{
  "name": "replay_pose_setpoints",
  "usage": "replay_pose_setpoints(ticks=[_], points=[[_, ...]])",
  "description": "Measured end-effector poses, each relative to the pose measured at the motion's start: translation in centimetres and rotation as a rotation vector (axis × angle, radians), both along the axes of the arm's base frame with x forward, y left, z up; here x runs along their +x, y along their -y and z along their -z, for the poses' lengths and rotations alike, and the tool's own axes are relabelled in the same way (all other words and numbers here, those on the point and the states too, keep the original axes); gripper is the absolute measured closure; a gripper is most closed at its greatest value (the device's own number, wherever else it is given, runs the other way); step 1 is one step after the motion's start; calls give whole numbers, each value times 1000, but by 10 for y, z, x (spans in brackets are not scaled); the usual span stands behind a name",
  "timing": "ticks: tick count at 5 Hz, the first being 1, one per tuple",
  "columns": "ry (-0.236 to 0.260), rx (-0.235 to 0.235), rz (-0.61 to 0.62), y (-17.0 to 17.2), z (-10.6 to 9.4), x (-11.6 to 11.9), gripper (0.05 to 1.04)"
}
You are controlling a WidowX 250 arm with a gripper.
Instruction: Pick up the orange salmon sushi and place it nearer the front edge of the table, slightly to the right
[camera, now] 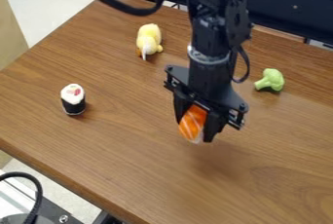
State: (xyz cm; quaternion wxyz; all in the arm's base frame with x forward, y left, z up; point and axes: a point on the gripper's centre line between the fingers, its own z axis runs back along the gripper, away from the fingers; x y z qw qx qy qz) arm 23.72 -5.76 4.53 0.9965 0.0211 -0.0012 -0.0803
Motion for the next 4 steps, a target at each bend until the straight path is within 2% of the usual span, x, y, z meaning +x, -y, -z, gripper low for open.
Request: replay_pose_setpoints(ticks=[1, 4], points=[[23, 12, 19, 12, 6, -6, 536], [15, 52, 43, 34, 45, -14, 536]])
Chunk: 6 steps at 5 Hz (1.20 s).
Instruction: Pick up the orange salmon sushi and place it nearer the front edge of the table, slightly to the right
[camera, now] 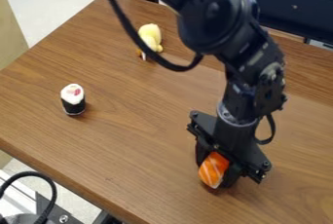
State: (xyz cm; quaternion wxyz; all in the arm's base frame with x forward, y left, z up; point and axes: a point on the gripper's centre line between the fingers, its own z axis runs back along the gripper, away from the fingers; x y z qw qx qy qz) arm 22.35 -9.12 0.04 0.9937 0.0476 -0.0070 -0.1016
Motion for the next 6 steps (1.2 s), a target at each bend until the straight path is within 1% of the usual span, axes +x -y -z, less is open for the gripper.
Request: replay_pose_setpoints(ticks=[1, 2, 3, 4, 5, 6], points=[[12, -2, 12, 3, 2, 5, 457], [-6, -19, 7, -2, 1, 8, 178], [-42, -19, 11, -5, 0, 4, 82], [-74, -33, 7, -11, -5, 1, 84], [-73, -75, 8, -16, -24, 0, 84], [-87, -86, -4, -25, -34, 0, 84]])
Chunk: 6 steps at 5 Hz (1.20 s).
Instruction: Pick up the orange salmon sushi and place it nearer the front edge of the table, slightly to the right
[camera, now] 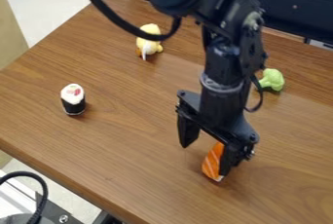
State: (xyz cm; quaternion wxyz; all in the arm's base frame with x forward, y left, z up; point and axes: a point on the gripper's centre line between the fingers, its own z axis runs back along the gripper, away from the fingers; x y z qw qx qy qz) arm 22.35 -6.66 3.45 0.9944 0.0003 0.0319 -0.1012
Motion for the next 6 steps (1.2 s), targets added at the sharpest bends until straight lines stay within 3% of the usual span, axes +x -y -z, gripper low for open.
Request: replay_pose_setpoints(ticks=[2, 4, 6], points=[[-11, -28, -77, -22, -26, 20, 84], [12, -77, -205, -61, -59, 48, 84], [34, -78, -304, -88, -63, 64, 84]])
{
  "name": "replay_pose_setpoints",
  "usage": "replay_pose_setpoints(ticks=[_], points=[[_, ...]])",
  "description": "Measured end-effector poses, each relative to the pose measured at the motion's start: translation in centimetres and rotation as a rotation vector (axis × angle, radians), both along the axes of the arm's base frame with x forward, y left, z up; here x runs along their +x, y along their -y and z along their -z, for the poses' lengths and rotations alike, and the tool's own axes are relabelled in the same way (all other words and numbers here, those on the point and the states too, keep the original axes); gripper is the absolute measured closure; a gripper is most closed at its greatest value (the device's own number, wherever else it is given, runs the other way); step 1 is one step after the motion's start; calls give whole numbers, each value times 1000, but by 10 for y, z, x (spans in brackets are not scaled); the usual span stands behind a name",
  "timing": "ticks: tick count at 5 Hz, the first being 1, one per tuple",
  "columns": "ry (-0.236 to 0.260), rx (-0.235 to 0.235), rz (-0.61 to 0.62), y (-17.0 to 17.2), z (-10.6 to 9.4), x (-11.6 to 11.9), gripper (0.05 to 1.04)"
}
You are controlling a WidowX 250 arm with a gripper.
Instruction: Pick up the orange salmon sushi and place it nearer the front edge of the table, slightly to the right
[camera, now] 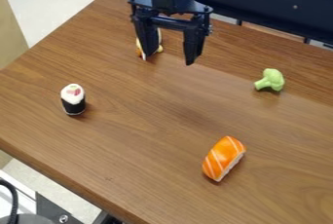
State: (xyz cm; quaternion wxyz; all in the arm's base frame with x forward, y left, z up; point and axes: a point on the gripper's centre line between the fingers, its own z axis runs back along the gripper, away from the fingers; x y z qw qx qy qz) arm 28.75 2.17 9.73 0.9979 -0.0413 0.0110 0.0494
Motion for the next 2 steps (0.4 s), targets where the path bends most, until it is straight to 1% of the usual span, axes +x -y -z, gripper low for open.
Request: replay_pose_setpoints(ticks=[1, 2], points=[[9, 8, -9, -6, 5, 3, 84], [38, 37, 13, -9, 8, 9, 84]])
